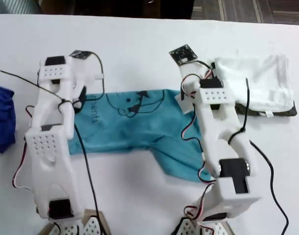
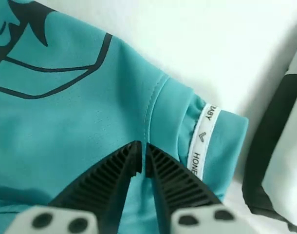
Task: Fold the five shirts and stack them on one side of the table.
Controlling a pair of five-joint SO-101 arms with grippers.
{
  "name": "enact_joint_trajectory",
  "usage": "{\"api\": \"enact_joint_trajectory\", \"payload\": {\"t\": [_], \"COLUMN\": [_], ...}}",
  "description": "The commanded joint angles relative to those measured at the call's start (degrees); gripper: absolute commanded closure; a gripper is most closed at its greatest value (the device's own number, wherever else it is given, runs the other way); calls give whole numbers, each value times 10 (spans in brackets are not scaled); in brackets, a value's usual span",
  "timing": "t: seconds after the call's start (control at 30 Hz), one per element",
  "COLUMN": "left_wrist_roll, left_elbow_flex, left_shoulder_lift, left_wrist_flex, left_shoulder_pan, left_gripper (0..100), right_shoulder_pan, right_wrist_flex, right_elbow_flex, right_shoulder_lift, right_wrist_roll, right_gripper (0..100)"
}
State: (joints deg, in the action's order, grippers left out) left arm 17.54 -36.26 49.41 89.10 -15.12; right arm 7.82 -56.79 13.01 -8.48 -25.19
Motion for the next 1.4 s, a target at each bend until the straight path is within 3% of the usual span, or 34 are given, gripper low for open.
{"api": "enact_joint_trajectory", "payload": {"t": [0.0,0.4,0.67,0.97,1.37], "left_wrist_roll": [-1,24,23,24,20], "left_elbow_flex": [-89,-423,-446,-444,-451], "left_shoulder_lift": [44,225,233,237,159], "left_wrist_flex": [8,71,97,120,134], "left_shoulder_pan": [-38,-51,-49,-55,-55], "left_gripper": [972,972,972,972,972], "right_shoulder_pan": [3,4,-2,-70,-37], "right_wrist_flex": [3,2,2,-11,-105], "right_elbow_flex": [-43,-118,-175,-253,-251], "right_shoulder_lift": [-27,-103,-184,-269,-73], "right_wrist_roll": [5,5,5,5,5], "right_gripper": [978,978,978,978,978]}}
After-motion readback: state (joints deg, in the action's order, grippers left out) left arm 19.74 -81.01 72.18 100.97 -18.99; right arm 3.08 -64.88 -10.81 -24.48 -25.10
